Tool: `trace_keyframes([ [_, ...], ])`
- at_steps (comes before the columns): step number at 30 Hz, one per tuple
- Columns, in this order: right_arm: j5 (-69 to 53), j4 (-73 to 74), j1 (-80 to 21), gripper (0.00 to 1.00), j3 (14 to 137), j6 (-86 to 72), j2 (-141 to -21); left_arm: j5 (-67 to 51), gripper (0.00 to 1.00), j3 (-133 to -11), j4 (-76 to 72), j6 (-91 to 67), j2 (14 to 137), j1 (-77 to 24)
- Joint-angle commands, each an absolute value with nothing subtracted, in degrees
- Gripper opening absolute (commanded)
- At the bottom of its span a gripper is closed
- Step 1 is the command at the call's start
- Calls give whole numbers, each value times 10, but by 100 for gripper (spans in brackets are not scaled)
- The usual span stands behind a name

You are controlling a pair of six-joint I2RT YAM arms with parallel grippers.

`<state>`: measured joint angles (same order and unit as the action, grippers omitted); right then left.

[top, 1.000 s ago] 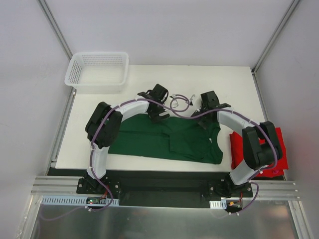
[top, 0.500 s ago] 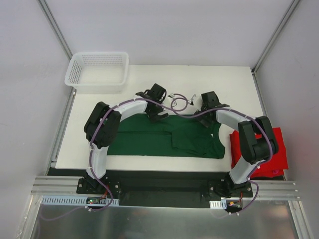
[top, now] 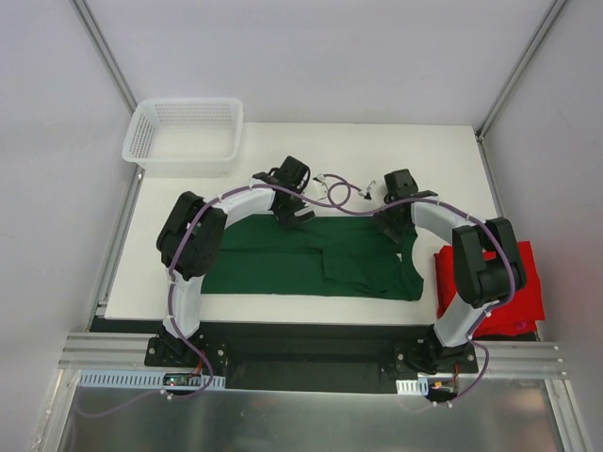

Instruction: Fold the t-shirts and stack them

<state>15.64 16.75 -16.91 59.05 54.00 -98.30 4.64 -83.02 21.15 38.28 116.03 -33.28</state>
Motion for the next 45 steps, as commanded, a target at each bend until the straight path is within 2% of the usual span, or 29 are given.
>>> trace_keyframes([
  [1,151,249,-163,96,613,528,-951,95,92,-803,236,410,1155,-313],
  [22,131,247,-171,96,604,519,-936,130,92,-803,174,416,1117,-275],
  [45,166,226,-172,96,603,550,-973,164,94,-629,170,453,942,-228],
])
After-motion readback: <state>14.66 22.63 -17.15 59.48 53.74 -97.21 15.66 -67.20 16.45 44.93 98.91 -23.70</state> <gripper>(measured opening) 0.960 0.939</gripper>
